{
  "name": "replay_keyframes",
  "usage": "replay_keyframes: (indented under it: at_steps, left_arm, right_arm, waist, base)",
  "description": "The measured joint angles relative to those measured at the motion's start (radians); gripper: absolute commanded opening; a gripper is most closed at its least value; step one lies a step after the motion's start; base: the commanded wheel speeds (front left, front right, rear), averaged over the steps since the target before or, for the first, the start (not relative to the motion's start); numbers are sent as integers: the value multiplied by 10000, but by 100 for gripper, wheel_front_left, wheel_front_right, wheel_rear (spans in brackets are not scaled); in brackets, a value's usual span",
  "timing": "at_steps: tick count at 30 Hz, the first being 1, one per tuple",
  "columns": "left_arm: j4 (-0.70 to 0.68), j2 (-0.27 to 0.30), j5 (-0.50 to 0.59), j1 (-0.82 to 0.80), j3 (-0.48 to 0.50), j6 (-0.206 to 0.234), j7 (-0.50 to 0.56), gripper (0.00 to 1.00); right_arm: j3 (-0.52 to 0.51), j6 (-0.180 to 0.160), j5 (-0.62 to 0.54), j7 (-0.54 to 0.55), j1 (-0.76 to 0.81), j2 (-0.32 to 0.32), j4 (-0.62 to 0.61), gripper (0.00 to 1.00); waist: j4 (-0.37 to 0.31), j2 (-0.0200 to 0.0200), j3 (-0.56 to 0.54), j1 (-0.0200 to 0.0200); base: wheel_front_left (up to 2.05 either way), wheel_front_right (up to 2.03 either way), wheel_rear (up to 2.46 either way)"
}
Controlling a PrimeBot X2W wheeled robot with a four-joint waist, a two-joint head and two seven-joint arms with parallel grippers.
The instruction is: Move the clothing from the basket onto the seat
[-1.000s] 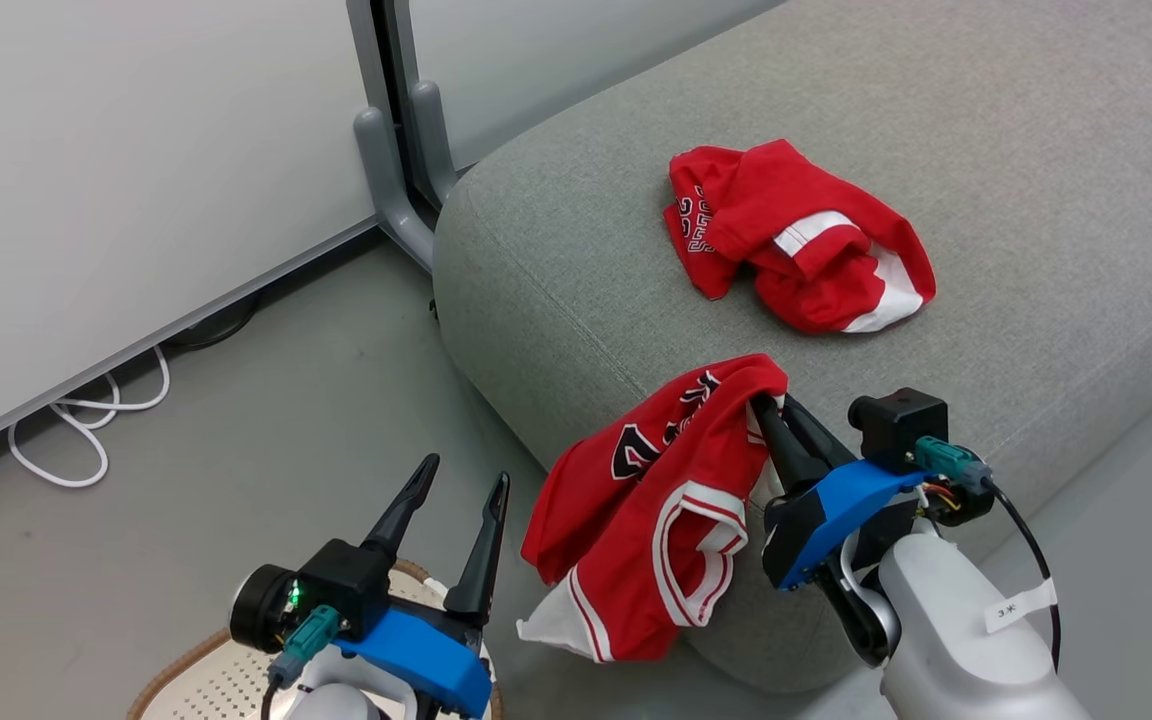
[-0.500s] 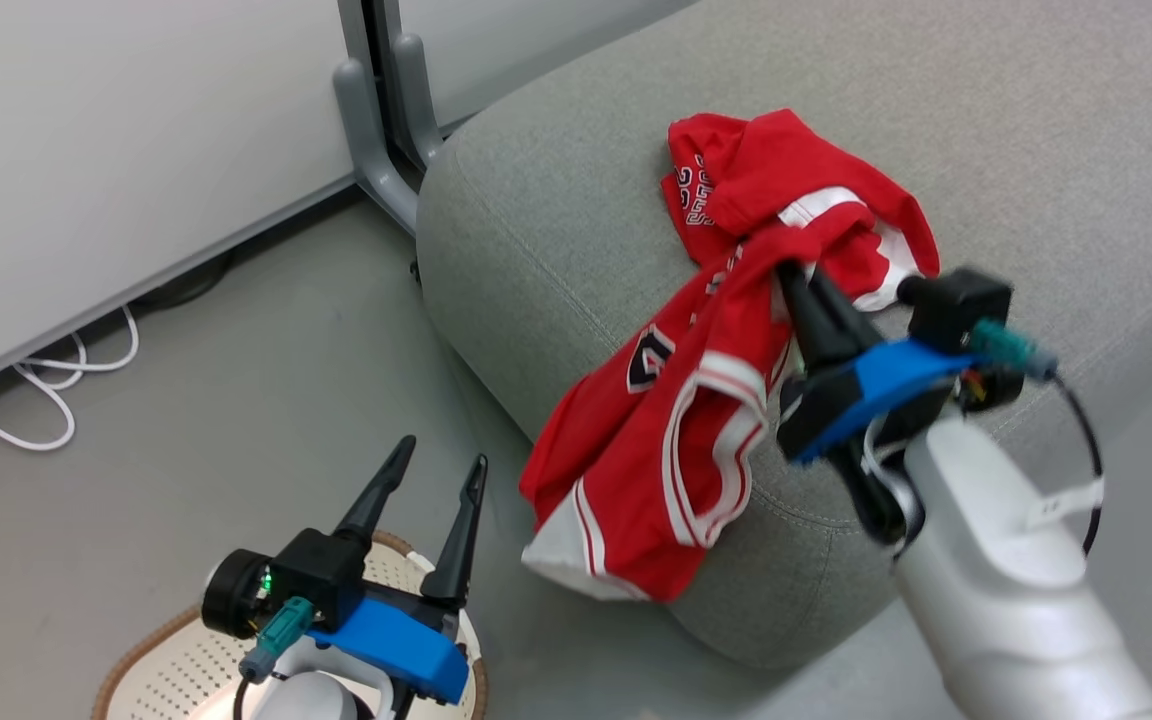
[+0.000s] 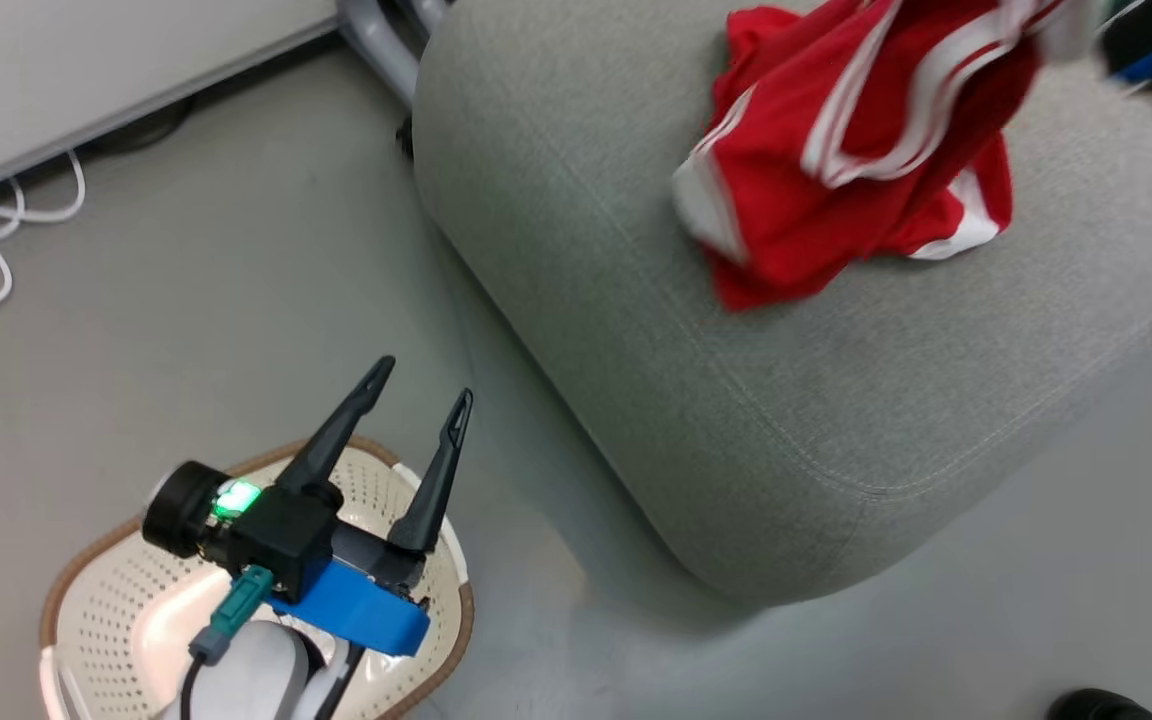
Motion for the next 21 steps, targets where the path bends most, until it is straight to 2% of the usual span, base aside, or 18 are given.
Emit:
replay_keyframes:
  at_steps: [4,10,15,21]
  left_arm:
    - [-447,500,19,-220,-69,0,2,100]
    - [-1127,1193,65,-765,-295,0,2,100]
    - [-1881,1530,198,-1033,-274,0,2,100]
    - [-2406,1831,257,-1198,-180,0,2,100]
  right_arm:
    - [-1193,2,-535,518,-887,-297,-566,0]
    - [-3024,0,-1494,430,-1894,-727,-1503,0]
    - [-3871,0,-1812,69,-1759,-458,-1841,0]
    - [-4558,0,-2280,-326,-567,67,-1551,0]
  waist:
    - [206,-1,677,1]
    - [559,0,1694,1]
    - [845,-1,2502,1]
    - [1155,-1,3328,0]
  base:
    - [0,0,0]
    - [0,0,0]
    - [0,0,0]
    - [0,0,0]
